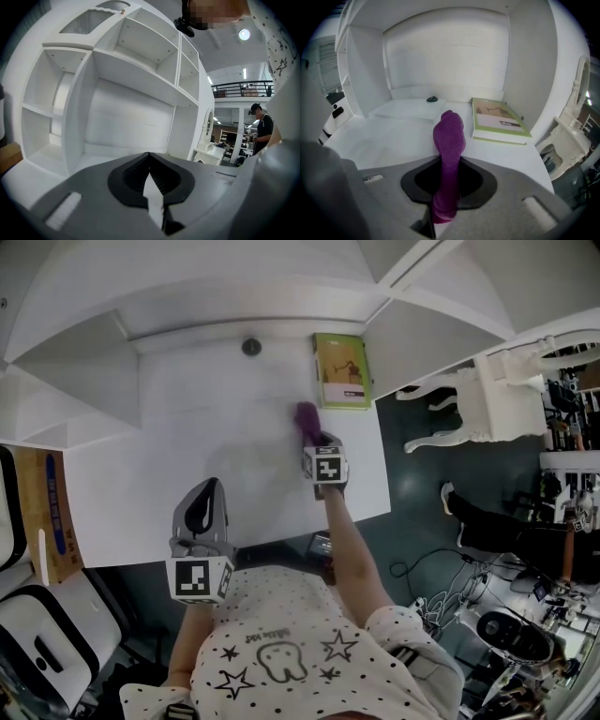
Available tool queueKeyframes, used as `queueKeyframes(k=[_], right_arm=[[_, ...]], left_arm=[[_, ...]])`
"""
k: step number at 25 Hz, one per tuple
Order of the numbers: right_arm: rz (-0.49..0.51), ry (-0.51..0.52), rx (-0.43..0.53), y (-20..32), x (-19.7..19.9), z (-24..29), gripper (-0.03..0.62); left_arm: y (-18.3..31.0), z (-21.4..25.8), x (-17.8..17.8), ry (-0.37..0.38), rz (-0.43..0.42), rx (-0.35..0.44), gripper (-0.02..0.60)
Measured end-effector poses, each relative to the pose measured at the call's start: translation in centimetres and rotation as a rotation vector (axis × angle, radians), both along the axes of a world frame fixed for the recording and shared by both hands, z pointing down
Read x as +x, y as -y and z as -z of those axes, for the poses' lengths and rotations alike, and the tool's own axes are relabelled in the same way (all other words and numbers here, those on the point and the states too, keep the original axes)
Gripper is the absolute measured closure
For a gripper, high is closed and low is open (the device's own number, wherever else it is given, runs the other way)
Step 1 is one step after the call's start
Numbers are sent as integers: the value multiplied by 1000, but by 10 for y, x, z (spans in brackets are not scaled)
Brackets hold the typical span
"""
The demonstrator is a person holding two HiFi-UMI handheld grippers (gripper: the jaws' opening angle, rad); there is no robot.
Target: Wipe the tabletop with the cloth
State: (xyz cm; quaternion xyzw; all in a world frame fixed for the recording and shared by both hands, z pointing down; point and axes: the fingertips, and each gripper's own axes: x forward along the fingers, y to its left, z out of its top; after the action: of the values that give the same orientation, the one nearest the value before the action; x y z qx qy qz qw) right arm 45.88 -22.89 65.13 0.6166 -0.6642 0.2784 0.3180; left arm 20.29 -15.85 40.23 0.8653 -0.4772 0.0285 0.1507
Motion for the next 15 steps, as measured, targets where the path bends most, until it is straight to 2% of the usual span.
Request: queueKeyframes(k=[15], right_arm=[[-35, -12, -7, -8, 42, -2, 526]], left_arm=[[5, 0, 17, -2, -6, -8, 588]])
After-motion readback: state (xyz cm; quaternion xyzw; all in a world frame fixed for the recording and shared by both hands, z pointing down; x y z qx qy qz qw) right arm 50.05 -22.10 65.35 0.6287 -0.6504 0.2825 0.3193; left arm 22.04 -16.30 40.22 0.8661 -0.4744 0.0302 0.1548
